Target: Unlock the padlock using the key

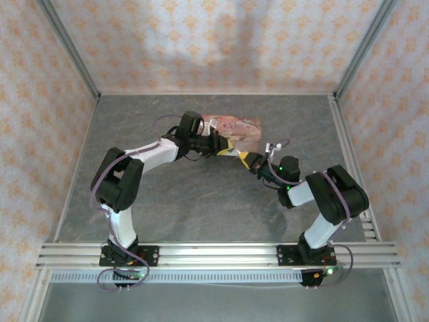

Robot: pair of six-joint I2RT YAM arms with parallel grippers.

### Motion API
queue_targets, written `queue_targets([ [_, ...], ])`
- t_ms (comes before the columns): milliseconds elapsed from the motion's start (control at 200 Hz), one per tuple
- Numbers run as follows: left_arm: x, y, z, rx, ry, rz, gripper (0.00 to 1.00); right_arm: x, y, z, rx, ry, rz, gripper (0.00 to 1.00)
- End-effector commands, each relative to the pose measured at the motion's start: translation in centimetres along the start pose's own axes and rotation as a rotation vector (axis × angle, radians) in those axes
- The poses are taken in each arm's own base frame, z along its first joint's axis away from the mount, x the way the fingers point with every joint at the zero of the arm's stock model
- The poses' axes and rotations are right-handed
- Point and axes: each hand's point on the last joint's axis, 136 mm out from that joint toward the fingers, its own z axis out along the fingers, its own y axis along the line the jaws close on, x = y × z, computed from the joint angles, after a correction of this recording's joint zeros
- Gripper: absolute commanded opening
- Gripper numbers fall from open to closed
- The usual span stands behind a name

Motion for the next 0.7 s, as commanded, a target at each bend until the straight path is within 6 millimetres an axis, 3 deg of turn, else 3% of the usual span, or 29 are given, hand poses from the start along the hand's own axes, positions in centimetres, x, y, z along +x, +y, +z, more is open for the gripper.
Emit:
queue_targets([
  [0,-1.5,-2.2,-0.4,0.073,-0.024,0.049,0.00,-0.1,1.1,0.5,-0.051,-0.001,-0.031,0.00],
  [696,-1.7,-2.4,-0.5,0.100,-0.031,0.041,0.00,-0.2,2.0,2.0,-0.078,0.019,-0.028,0.00],
])
